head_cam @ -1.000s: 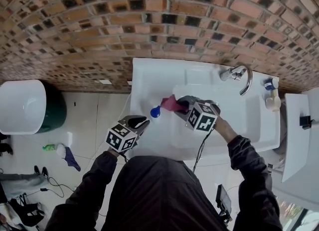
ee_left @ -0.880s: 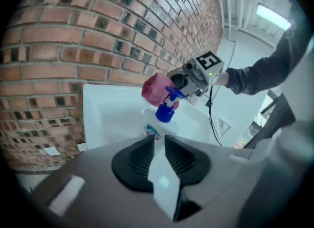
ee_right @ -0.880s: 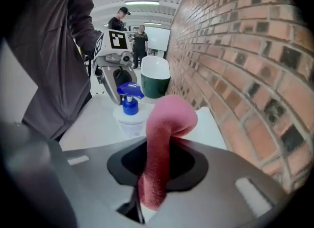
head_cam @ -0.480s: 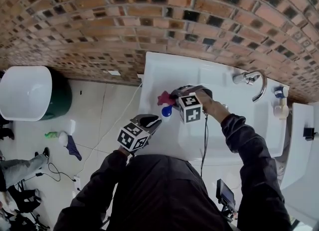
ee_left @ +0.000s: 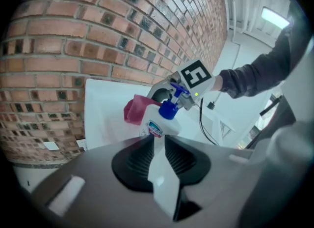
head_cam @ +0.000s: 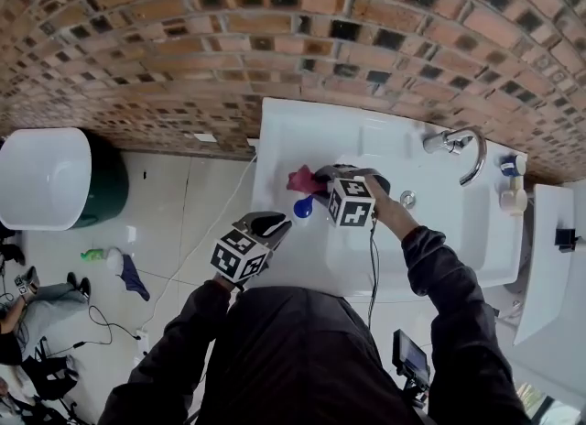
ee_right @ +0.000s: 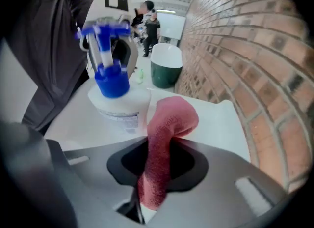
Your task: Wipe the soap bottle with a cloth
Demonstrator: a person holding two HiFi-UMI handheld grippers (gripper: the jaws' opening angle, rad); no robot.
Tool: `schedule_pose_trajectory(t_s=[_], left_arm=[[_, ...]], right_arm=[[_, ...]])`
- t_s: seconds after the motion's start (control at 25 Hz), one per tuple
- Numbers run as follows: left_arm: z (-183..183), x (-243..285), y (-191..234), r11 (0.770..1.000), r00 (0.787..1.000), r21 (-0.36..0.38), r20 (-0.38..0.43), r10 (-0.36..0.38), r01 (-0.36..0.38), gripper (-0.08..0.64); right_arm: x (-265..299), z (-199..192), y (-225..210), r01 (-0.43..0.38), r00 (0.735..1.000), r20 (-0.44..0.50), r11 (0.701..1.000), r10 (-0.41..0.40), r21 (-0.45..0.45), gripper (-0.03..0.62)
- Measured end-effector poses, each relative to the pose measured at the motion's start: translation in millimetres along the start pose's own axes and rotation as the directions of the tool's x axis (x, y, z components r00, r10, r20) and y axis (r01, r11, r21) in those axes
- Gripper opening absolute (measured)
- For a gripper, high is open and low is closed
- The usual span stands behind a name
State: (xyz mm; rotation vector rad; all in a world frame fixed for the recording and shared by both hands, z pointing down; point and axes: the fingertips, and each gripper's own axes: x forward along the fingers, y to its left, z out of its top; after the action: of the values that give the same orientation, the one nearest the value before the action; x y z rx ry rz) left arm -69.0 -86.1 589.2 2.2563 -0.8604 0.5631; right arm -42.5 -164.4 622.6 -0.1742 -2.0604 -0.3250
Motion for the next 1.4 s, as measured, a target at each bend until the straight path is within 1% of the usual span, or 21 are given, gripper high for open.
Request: schedule_pose_trajectory(t_s=[0.04, 0.08, 0.12, 0.16, 0.24, 0.32, 0.4, 0.44, 0.48, 0.56, 0.6, 0.68, 0.72, 0.84, 0.88, 0.96, 1.04, 1.12, 1.2, 1.32, 1.4], left_arm=[[2, -3, 0, 1.0, 1.0, 0.0, 0.011, 0.001, -0.001, 0.069], [4, -7, -1, 1.0, 1.0, -0.003, 0.025, 0.0, 0.0, 0.069], [7, -11, -2, 1.0, 0.999, -0.008, 0.039, -0.001, 0.002, 0.069], [10, -15, -3, 1.0, 0.999, -0.012, 0.054, -0.003, 0.004, 0.069], [15, -24, -8, 1.0, 0.997, -0.015, 0.081, -0.006, 0.007, 0.069], [19, -34, -16, 1.0, 0.994, -0.015, 0.107, -0.009, 0.011, 0.069], [24, -41, -24, 1.0, 0.991, -0.005, 0.13, -0.015, 0.016, 0.067], [26, -44, -28, 1.0, 0.99, 0.003, 0.138, -0.02, 0.02, 0.067], [27, -46, -34, 1.0, 0.989, 0.011, 0.143, -0.026, 0.024, 0.067], [24, -51, -49, 0.999, 0.988, 0.019, 0.15, -0.036, 0.034, 0.066], [22, -54, -56, 0.999, 0.988, 0.024, 0.151, -0.038, 0.035, 0.066], [18, -59, -69, 0.999, 0.988, 0.043, 0.149, -0.035, 0.029, 0.061], [16, -61, -75, 0.998, 0.989, 0.055, 0.146, -0.031, 0.023, 0.057], [9, -72, -101, 0.996, 0.989, 0.087, 0.148, -0.012, 0.0, 0.037], [5, -74, -111, 0.995, 0.989, 0.099, 0.149, -0.002, -0.013, 0.025], [-5, -78, -134, 0.991, 0.988, 0.123, 0.149, 0.028, -0.047, 0.017], [-19, -86, -158, 0.987, 0.987, 0.138, 0.15, 0.055, -0.076, 0.012], [-32, -91, -178, 0.987, 0.987, 0.139, 0.151, 0.061, -0.082, 0.014], [-44, -93, -193, 0.988, 0.985, 0.133, 0.159, 0.062, -0.083, 0.014], [-50, -99, -207, 0.987, 0.977, 0.128, 0.204, 0.066, -0.093, 0.0], [-47, -103, -216, 0.985, 0.97, 0.147, 0.238, 0.049, -0.085, 0.0]], right_arm=[[-15, 4, -3, 0.034, 0.998, 0.042, 0.997, -0.037, 0.071, 0.084], [-32, 8, -5, 0.07, 0.993, 0.087, 0.987, -0.083, 0.145, 0.084], [-51, 12, -5, 0.105, 0.982, 0.128, 0.969, -0.136, 0.222, 0.084], [-72, 14, -3, 0.137, 0.967, 0.165, 0.944, -0.193, 0.299, 0.084], [-113, 16, 9, 0.17, 0.924, 0.234, 0.875, -0.301, 0.453, 0.086], [-149, 19, 31, 0.162, 0.877, 0.287, 0.799, -0.386, 0.579, 0.086], [-177, 19, 53, 0.15, 0.84, 0.306, 0.734, -0.448, 0.663, 0.087], [-187, 18, 63, 0.15, 0.827, 0.305, 0.708, -0.472, 0.69, 0.087], [-196, 17, 74, 0.152, 0.818, 0.3, 0.688, -0.491, 0.71, 0.087], [-207, 15, 95, 0.163, 0.807, 0.286, 0.661, -0.516, 0.733, 0.087], [-212, 14, 104, 0.172, 0.803, 0.279, 0.654, -0.526, 0.737, 0.087], [-222, 12, 117, 0.195, 0.796, 0.271, 0.653, -0.541, 0.732, 0.087], [-227, 13, 123, 0.204, 0.793, 0.272, 0.658, -0.545, 0.725, 0.087], [-236, 16, 145, 0.22, 0.785, 0.296, 0.691, -0.545, 0.688, 0.089], [-239, 15, 154, 0.22, 0.78, 0.308, 0.698, -0.546, 0.681, 0.087], [-240, 12, 172, 0.194, 0.768, 0.336, 0.698, -0.545, 0.689, 0.087], [-238, 11, 189, 0.139, 0.755, 0.374, 0.689, -0.539, 0.711, 0.087], [-236, 13, 201, 0.09, 0.742, 0.404, 0.677, -0.535, 0.731, 0.089], [-236, 18, 214, 0.055, 0.736, 0.425, 0.673, -0.526, 0.738, 0.089], [-238, 30, 229, 0.061, 0.735, 0.428, 0.679, -0.527, 0.731, 0.092], [-243, 37, 235, 0.074, 0.728, 0.425, 0.677, -0.539, 0.732, 0.094]])
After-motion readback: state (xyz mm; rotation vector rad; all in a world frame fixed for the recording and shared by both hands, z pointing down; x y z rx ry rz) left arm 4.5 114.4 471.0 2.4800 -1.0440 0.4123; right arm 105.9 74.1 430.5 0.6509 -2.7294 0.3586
